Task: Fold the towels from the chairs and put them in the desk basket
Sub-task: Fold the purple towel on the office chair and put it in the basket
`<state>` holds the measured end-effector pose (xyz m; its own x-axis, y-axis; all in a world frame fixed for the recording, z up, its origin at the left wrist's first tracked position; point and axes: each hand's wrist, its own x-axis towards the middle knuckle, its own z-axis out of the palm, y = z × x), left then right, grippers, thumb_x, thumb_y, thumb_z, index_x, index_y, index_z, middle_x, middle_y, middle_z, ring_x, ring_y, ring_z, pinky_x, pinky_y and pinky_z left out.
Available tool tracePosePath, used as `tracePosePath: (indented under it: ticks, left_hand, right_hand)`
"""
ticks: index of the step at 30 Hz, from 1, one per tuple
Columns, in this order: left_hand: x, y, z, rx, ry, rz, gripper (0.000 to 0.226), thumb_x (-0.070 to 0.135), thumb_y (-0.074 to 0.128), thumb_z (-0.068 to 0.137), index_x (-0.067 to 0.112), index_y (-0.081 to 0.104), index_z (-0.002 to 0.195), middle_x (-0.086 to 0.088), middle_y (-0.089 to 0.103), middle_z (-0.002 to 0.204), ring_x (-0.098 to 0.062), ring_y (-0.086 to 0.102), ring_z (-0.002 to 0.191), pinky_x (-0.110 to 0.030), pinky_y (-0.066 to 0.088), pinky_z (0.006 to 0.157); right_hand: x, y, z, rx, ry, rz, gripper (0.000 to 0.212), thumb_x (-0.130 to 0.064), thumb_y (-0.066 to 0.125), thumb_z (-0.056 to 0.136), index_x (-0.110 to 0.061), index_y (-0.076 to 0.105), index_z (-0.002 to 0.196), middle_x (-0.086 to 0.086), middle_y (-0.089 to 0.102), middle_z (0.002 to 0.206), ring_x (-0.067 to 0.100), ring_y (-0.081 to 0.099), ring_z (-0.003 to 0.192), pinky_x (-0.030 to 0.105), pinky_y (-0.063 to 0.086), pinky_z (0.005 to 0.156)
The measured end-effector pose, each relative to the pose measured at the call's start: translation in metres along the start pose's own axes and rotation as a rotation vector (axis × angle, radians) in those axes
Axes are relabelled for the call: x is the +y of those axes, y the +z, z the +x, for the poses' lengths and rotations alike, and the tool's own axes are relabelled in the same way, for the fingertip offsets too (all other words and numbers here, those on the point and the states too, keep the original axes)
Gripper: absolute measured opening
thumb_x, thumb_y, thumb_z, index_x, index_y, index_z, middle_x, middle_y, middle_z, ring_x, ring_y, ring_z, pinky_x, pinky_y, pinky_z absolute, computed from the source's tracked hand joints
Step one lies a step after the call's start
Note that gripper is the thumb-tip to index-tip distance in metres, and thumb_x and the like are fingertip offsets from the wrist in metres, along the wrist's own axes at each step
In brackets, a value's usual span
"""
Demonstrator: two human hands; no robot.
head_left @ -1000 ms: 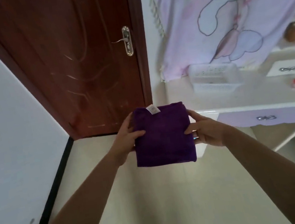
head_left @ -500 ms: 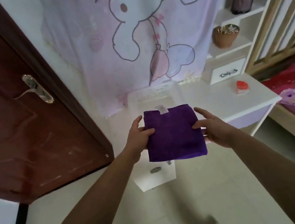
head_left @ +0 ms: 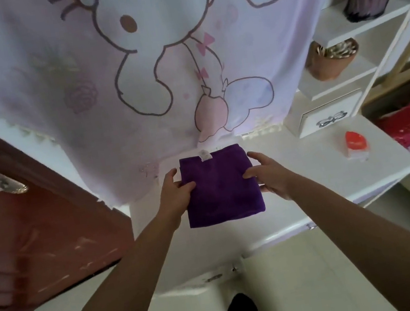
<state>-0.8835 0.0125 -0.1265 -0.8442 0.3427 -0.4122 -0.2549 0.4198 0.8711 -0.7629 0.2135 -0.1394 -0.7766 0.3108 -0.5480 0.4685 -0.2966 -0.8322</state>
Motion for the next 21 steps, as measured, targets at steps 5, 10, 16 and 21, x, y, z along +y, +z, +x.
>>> tracePosePath:
  ticks: [5, 10, 16, 21]
  left_hand:
    - [-0.007, -0.004, 0.091, -0.042, -0.085, 0.009, 0.068, 0.009, 0.059, 0.092, 0.021, 0.026, 0.151, -0.011, 0.054, 0.128, -0.020, 0.063, 0.097, -0.039, 0.055, 0.082]
    - [-0.032, -0.003, 0.145, -0.066, -0.173, 0.039, 0.064, 0.007, 0.054, 0.090, 0.019, 0.028, 0.148, -0.004, 0.060, 0.113, -0.017, 0.063, 0.095, -0.039, 0.054, 0.087]
    - [-0.072, 0.003, 0.165, -0.110, -0.321, 0.055, 0.062, 0.004, 0.046, 0.089, 0.021, 0.029, 0.146, -0.005, 0.055, 0.129, -0.022, 0.060, 0.105, -0.041, 0.055, 0.088]
    - [-0.081, 0.002, 0.169, -0.080, -0.295, 0.022, 0.059, 0.002, 0.044, 0.094, 0.019, 0.028, 0.148, -0.005, 0.052, 0.132, -0.020, 0.056, 0.108, -0.033, 0.050, 0.085]
  right_hand:
    - [-0.007, 0.013, 0.077, 0.123, 0.091, 0.011, 0.075, -0.005, 0.060, 0.087, -0.030, 0.030, 0.151, 0.008, 0.062, 0.125, 0.027, 0.067, 0.104, 0.038, 0.055, 0.080]
    - [0.004, 0.031, 0.135, 0.206, 0.185, -0.046, 0.075, -0.004, 0.058, 0.086, -0.025, 0.028, 0.151, 0.010, 0.061, 0.124, 0.027, 0.065, 0.106, 0.036, 0.053, 0.081]
    - [0.035, 0.045, 0.169, 0.274, 0.314, -0.168, 0.066, -0.005, 0.054, 0.091, -0.021, 0.030, 0.151, 0.007, 0.056, 0.122, 0.026, 0.059, 0.107, 0.041, 0.052, 0.091]
    - [0.044, 0.044, 0.174, 0.286, 0.294, -0.185, 0.071, 0.003, 0.051, 0.090, -0.023, 0.029, 0.151, 0.003, 0.064, 0.104, 0.033, 0.065, 0.107, 0.051, 0.052, 0.098]
